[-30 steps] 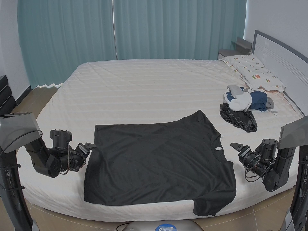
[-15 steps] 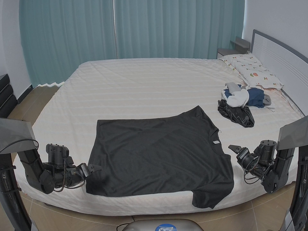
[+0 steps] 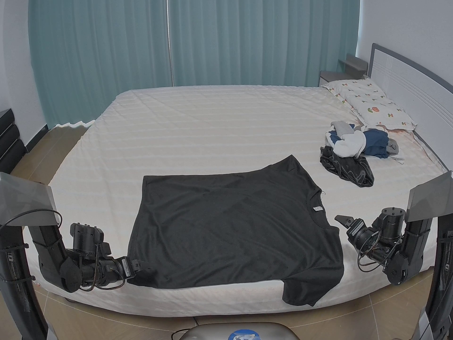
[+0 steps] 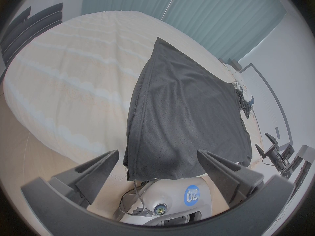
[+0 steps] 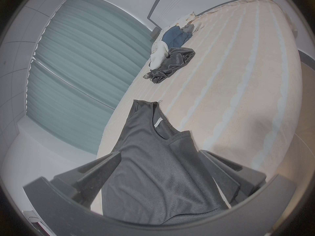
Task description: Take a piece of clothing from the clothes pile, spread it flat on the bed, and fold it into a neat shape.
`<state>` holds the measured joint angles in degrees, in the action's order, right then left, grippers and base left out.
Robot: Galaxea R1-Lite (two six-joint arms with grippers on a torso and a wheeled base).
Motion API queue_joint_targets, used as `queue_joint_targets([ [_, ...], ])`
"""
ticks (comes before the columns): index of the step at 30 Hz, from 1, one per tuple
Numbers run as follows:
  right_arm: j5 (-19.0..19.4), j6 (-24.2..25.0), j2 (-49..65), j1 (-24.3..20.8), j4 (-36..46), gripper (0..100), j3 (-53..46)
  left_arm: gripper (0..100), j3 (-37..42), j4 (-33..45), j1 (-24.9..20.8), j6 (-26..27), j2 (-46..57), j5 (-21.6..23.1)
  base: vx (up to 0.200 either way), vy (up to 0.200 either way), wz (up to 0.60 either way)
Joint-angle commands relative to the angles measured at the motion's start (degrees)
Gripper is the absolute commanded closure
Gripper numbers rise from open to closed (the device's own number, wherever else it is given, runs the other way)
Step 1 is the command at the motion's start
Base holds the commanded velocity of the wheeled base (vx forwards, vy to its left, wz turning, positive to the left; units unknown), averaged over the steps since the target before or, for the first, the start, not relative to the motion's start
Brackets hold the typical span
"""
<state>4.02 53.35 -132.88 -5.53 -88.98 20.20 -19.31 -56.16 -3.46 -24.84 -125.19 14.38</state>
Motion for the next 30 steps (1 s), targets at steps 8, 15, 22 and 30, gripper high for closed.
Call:
queue_joint_targets([
  [8, 0.0, 0.0, -0.3, 0.0, -0.5, 0, 0.1, 0, -2.7, 0.0, -0.4, 1.9, -3.4, -0.1, 0.000, 0.000, 0.00],
  [15, 0.0, 0.0, -0.3, 0.0, -0.5, 0, 0.3, 0, -2.9, -0.1, -1.6, 4.3, -4.6, -3.1, 0.000, 0.000, 0.00],
  [22, 0.0, 0.0, -0.3, 0.1, -0.5, 0, 0.5, 0, -3.0, -0.1, -3.3, 4.3, -4.8, -3.8, 0.000, 0.000, 0.00],
  [30, 0.0, 0.0, -0.3, 0.1, -0.5, 0, 0.1, 100, -2.9, 0.0, -3.6, 5.6, -5.4, -5.9, 0.000, 0.000, 0.00],
])
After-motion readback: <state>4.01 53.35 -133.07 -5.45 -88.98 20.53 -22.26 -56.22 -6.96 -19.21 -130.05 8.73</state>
